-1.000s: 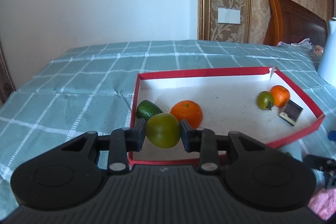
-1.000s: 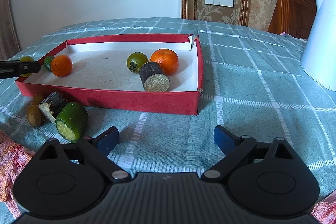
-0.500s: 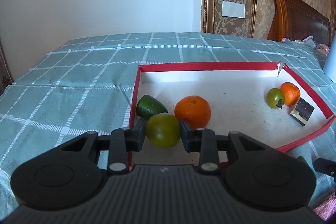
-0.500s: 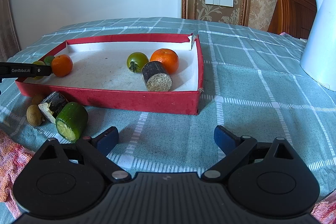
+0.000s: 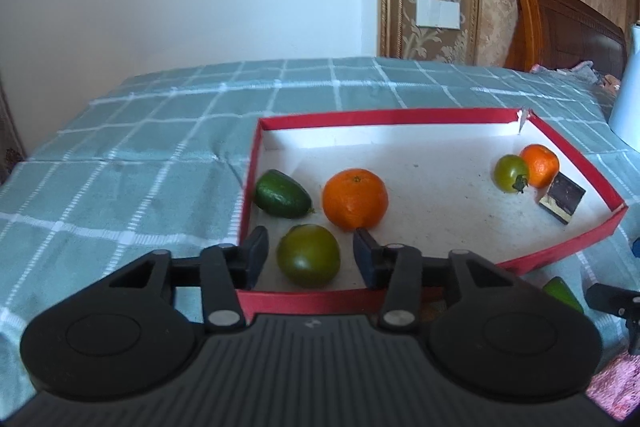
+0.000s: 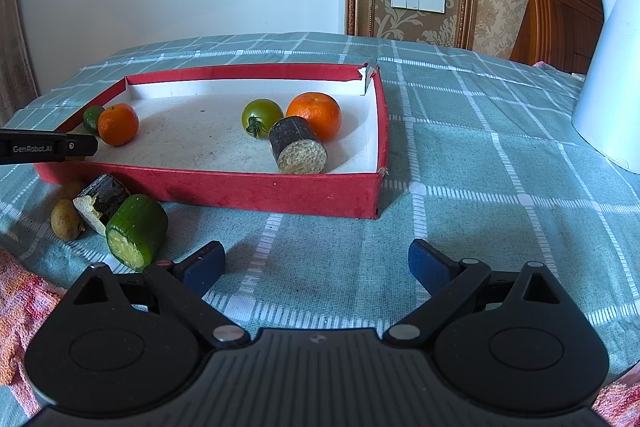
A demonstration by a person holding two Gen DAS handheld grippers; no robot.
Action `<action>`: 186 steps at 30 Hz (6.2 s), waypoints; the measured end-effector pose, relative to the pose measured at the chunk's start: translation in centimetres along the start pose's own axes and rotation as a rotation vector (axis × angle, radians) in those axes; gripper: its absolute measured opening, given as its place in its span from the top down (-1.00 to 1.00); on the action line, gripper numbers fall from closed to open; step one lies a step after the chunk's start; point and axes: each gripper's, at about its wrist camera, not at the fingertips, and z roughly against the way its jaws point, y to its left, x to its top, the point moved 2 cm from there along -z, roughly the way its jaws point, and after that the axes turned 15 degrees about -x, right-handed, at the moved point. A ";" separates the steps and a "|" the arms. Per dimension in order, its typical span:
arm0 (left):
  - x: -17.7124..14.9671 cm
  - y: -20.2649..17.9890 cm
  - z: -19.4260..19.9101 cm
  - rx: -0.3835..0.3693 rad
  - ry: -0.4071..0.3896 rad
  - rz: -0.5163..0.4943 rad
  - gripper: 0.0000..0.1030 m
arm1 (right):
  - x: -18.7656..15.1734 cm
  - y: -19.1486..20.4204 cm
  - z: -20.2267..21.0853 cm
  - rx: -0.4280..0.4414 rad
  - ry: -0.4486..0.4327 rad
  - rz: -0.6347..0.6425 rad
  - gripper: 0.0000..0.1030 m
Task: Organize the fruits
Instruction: 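Carry the dark green fruit into the box beside the orange and release, then withdraw the left tool from the box, then close the right tool on the cucumber chunk and lift it, then carry the cucumber chunk into the box and open the right tool, then withdraw the right tool from the box, then move the left tool to the brown round fruit and close on it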
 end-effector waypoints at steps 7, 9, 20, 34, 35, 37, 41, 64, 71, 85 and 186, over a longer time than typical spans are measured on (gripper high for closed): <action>-0.3 -0.5 3.8 0.006 -0.074 -0.003 -0.10 | 0.0 0.0 0.0 0.000 0.000 0.000 -0.93; -0.7 -0.7 4.7 0.005 -0.082 -0.005 -0.13 | 0.0 0.0 0.0 0.000 0.000 0.000 -0.93; -3.8 -1.5 8.2 -0.015 -0.099 0.012 -0.41 | 0.0 0.0 0.0 0.000 0.001 0.000 -0.93; -6.6 0.7 6.4 -0.003 -0.032 0.093 -0.44 | 0.1 0.0 0.0 0.000 0.001 0.000 -0.94; -6.7 0.8 6.5 -0.009 -0.034 0.099 -0.46 | 0.1 0.0 0.0 0.000 0.001 0.000 -0.94; -6.6 1.0 6.5 -0.014 -0.037 0.108 -0.58 | 0.1 0.0 0.0 -0.001 0.001 0.000 -0.94; -6.5 1.2 6.3 -0.016 -0.025 0.119 -0.65 | 0.1 0.0 0.1 0.000 0.001 0.000 -0.94; -5.7 2.0 5.2 -0.036 0.008 0.143 -1.00 | -0.2 3.9 4.2 0.238 -0.106 0.049 -0.85; -5.7 2.0 5.3 -0.039 0.004 0.148 -1.00 | 0.1 6.4 3.2 0.216 -0.060 0.121 -0.16; -5.8 2.2 5.4 -0.049 -0.006 0.160 -1.00 | -0.1 5.9 4.0 0.226 -0.113 0.078 0.31; -6.0 -1.3 6.2 -0.075 -0.005 0.137 -1.00 | -0.1 0.4 0.2 0.013 -0.008 0.003 -0.84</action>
